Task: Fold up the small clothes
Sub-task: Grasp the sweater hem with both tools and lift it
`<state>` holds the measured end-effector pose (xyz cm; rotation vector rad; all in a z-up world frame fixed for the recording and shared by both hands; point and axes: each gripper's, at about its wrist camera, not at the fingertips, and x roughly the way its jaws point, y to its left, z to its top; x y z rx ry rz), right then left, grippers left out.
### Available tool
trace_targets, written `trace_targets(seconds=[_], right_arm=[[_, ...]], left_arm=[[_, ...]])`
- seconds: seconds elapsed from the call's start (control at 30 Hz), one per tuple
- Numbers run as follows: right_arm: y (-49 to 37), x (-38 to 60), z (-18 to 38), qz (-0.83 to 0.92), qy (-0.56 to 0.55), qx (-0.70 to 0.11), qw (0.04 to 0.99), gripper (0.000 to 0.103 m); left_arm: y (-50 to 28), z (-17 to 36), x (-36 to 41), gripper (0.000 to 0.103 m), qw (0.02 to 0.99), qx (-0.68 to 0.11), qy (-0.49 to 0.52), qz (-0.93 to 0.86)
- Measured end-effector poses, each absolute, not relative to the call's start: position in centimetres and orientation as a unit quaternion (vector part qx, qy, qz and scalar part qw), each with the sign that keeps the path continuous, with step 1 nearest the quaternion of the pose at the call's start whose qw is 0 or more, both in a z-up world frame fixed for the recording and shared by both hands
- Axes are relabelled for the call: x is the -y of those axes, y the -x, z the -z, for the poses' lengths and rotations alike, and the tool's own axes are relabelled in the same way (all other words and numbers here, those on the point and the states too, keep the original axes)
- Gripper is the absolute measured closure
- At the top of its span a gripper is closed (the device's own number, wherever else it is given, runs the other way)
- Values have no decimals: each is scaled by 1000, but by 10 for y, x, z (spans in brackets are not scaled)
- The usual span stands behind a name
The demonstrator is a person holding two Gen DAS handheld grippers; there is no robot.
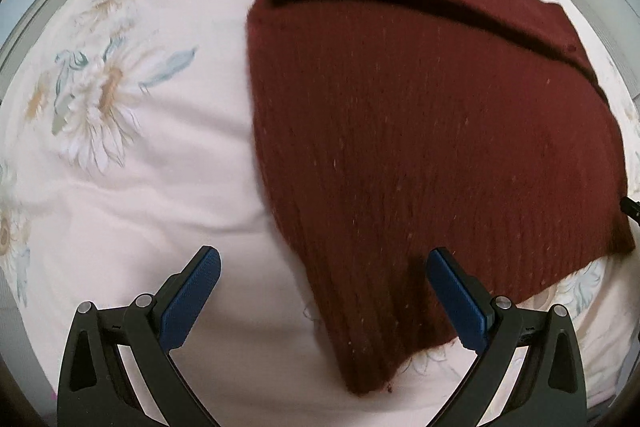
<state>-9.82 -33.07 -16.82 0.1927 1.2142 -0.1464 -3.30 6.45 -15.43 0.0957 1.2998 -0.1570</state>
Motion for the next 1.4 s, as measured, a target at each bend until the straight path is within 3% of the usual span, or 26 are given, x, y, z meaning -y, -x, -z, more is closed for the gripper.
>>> trace_targets(seconds=[0.13,0.2,0.27,0.37,0.4,0.43,0.47,0.53,0.93,1.4], right_arm=[[98,327,173,55,-95,-581,807,19],[97,328,175,40,-117,-585,801,42],[97,329,177,29,-139,-588,796,53],[95,329,175,13,-158,-590,792,71],[95,329,174,6,-164,-589,791,79],[95,329,172,0,-171,-589,790,82],[94,328,169,-1,-172,-588,790,85],[94,328,164,-5,-170,-584,794,88],[69,339,91,-29,-198,-510,837,90],[-34,337,16,-36,-207,-415,885,91]], left_arm=[[38,163,-60,1,785,-613,-41,80],[39,164,-56,1,787,-609,-46,83],[43,163,-55,5,788,-608,-46,90],[45,159,-53,28,786,-607,-34,110],[46,158,-52,41,785,-607,-30,117],[46,156,-51,58,784,-607,-25,125],[46,154,-51,66,783,-607,-20,134],[46,151,-50,92,777,-611,-3,150],[23,87,-64,93,804,-564,60,182],[-58,11,-81,93,845,-485,115,194]])
